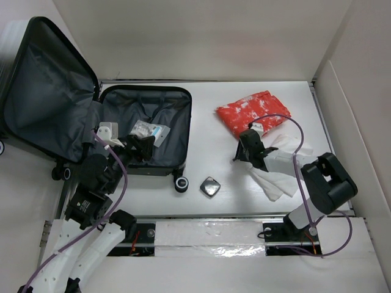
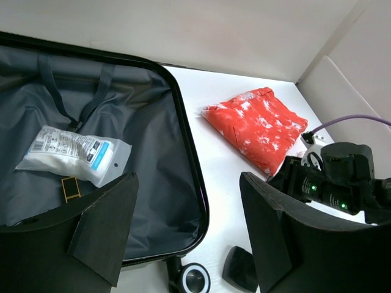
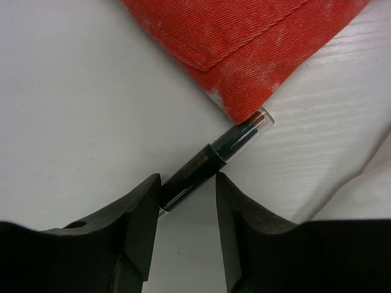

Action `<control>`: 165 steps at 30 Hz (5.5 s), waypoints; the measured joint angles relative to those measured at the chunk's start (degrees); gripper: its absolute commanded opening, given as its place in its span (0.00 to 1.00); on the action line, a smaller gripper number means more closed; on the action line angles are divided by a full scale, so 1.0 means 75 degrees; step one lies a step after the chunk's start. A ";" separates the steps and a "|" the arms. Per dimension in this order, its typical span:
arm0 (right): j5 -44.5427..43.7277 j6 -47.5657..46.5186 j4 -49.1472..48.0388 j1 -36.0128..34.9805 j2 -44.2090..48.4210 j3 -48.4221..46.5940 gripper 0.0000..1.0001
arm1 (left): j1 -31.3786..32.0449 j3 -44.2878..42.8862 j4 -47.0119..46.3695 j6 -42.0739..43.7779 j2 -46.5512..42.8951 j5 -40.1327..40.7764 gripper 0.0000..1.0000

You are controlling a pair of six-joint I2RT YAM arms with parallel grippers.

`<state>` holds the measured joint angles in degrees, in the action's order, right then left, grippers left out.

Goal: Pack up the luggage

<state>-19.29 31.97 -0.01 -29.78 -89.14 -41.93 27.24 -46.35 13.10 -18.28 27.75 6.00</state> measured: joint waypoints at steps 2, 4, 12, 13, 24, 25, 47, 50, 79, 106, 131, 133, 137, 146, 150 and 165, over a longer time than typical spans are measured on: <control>-0.0020 0.0015 -0.0052 -0.0108 -0.0067 -0.0012 0.35 | 0.0000 0.0000 0.0003 0.0003 -0.0009 0.0003 0.65; -0.0064 0.0055 -0.0050 -0.0248 -0.0070 -0.0020 0.27 | 0.0000 0.0000 0.0000 0.0003 -0.0035 0.0006 0.65; -0.0093 0.0175 -0.0029 -0.0947 0.0058 0.0064 0.03 | 0.0000 0.0000 -0.0012 0.0003 -0.0178 -0.0003 0.65; -0.0085 0.0169 0.0052 -0.1052 0.0108 0.0061 0.03 | 0.0000 0.0000 -0.0003 0.0003 -0.0172 -0.0003 0.65; 0.0519 -0.0530 0.0449 -0.2174 0.1215 -0.1571 0.02 | 0.0000 0.0000 -0.0006 0.0000 -0.0175 0.0055 0.65; 0.0656 -0.0592 0.0294 -0.2235 0.1131 -0.1900 0.02 | 0.0000 0.0000 -0.0006 0.0000 -0.0175 0.0073 0.65; 0.1990 -0.2052 -0.0070 -0.3008 0.0676 -0.0714 0.95 | 0.0000 0.0006 -0.0006 0.0035 0.0070 0.0219 0.64; 0.1824 -0.2334 0.0490 -0.3523 0.0877 -0.0143 1.00 | 0.0000 0.0006 -0.0006 0.0038 0.0178 0.0219 0.64; 0.0676 -0.2774 0.1682 -0.4025 0.0184 -0.2113 0.48 | 0.0000 0.0006 -0.0009 0.0061 0.0516 0.0187 0.64; 0.0659 -0.2186 0.0790 -0.0166 0.5036 0.0391 0.00 | 0.0076 -0.0245 -0.0667 -0.0061 0.2771 -0.1603 0.00; 0.2232 -0.1804 0.0921 0.1865 0.8035 0.1673 1.00 | 0.2092 -0.7542 -0.0903 -0.2719 1.3210 0.0096 0.88; 0.2264 -0.1804 0.0935 0.1865 0.8049 0.1673 1.00 | 0.2055 -0.7796 -0.0848 -0.3025 1.3578 0.0213 0.88; 0.2381 -0.1804 0.0903 0.1868 0.8145 0.1682 0.99 | 0.1932 -0.8008 -0.0860 -0.3669 1.4125 0.0210 0.88; 0.2935 -0.1821 0.0790 0.1868 0.8032 0.1711 0.98 | 0.1644 -0.9524 -0.1137 -0.4683 1.5303 0.0169 0.83; 0.3057 -0.1830 0.0743 0.1868 0.8032 0.1716 0.97 | 0.1638 -0.9926 -0.1148 -0.4788 1.5574 0.0146 0.52; 0.3069 -0.1836 0.0609 0.1868 0.8244 0.1856 0.95 | 0.1349 -0.9856 -0.1288 -0.3544 1.5416 -0.0705 0.00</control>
<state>3.73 18.20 4.56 -15.77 -27.31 -28.01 37.36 -120.27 3.44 -44.86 143.37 0.71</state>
